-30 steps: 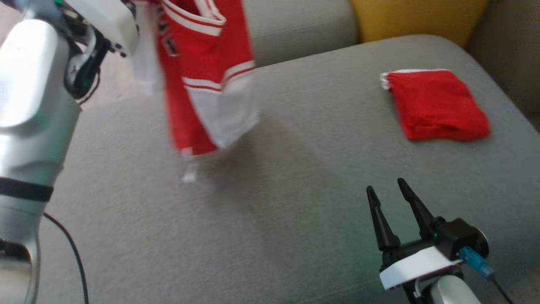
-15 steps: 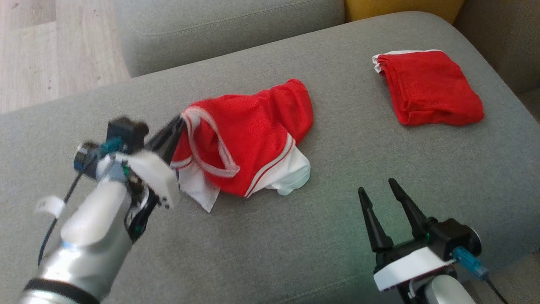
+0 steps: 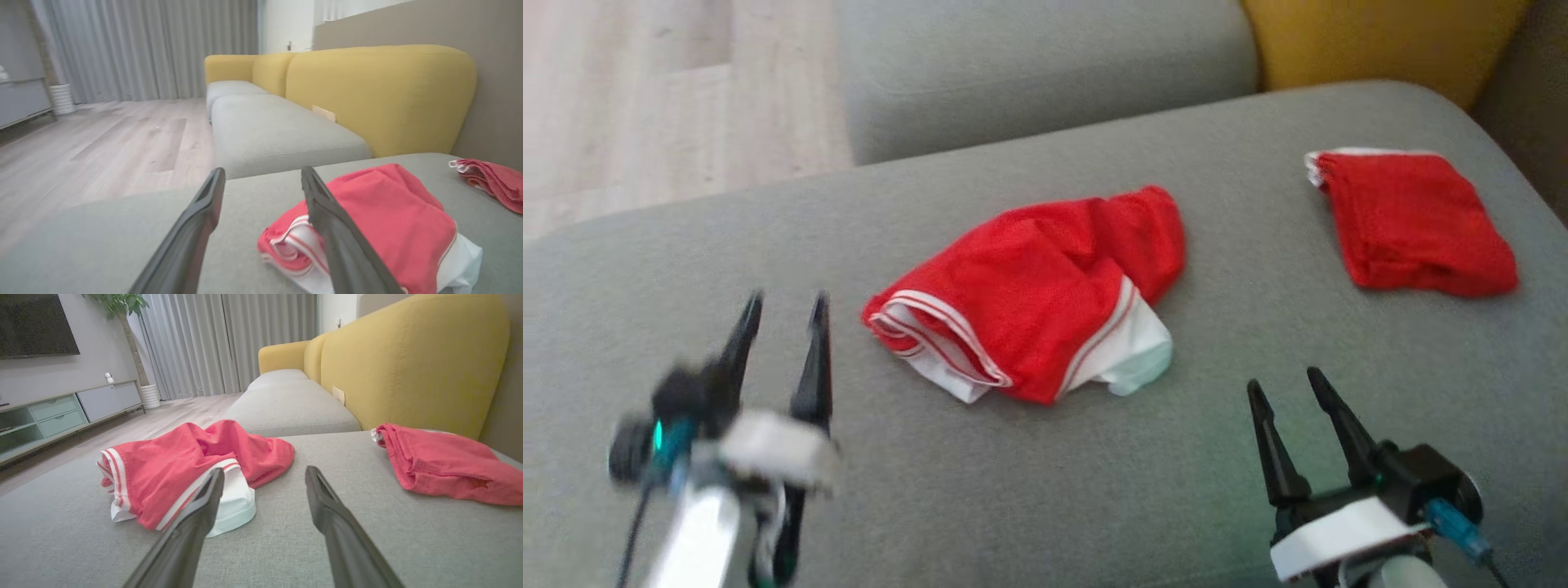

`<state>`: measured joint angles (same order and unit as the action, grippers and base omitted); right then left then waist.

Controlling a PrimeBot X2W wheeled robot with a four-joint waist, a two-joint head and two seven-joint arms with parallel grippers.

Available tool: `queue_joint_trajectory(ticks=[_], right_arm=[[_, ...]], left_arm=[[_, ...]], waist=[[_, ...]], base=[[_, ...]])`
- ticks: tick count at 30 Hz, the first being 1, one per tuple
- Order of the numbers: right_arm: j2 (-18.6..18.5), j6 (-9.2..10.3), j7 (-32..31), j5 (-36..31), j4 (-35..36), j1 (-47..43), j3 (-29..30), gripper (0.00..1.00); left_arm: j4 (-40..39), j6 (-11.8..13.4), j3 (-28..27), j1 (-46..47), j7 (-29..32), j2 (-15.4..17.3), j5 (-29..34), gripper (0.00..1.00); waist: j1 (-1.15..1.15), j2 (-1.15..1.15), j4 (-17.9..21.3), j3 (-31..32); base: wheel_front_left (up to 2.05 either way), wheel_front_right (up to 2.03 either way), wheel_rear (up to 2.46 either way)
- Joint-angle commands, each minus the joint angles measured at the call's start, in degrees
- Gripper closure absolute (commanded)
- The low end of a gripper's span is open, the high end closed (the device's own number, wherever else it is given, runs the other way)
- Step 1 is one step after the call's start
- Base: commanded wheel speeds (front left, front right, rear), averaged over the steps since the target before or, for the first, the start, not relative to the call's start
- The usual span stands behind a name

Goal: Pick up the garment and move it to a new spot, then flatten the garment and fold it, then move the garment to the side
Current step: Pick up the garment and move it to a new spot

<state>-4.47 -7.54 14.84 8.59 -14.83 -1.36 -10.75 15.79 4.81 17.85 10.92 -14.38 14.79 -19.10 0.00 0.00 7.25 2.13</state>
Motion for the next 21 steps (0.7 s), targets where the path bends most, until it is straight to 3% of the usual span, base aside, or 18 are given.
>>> queue_joint_trajectory(ticks=[1,5,10,21], right_arm=[[0.3,0.05,0.2,0.1,1.8,1.0,-0.8,0.00],[0.9,0.05,0.2,0.1,1.8,0.0,0.0,0.00],[1.3,0.05,0.2,-0.1,2.1,-1.5,1.5,0.00],[1.6,0.05,0.2,-0.1,2.5,-4.4,2.6,0.00]], left_arm=[[-5.0,1.4,-4.9,-2.1,-0.6,-1.0,1.3,0.00],[-12.1,2.5,-10.1,-12.6,-0.6,-5.5,5.8,0.00],[-17.4,2.1,-13.6,-21.4,-0.6,-9.8,10.5,0.00],[-21.2,1.8,-14.4,-29.9,-0.6,-11.8,15.0,0.00]], waist=[[0.00,0.00,-3.1,2.3],[0.00,0.00,-5.7,3.7],[0.00,0.00,-8.4,5.1],[0.00,0.00,-11.2,7.4]], base=[[0.00,0.00,0.00],[0.00,0.00,0.00],[0.00,0.00,0.00],[0.00,0.00,0.00]])
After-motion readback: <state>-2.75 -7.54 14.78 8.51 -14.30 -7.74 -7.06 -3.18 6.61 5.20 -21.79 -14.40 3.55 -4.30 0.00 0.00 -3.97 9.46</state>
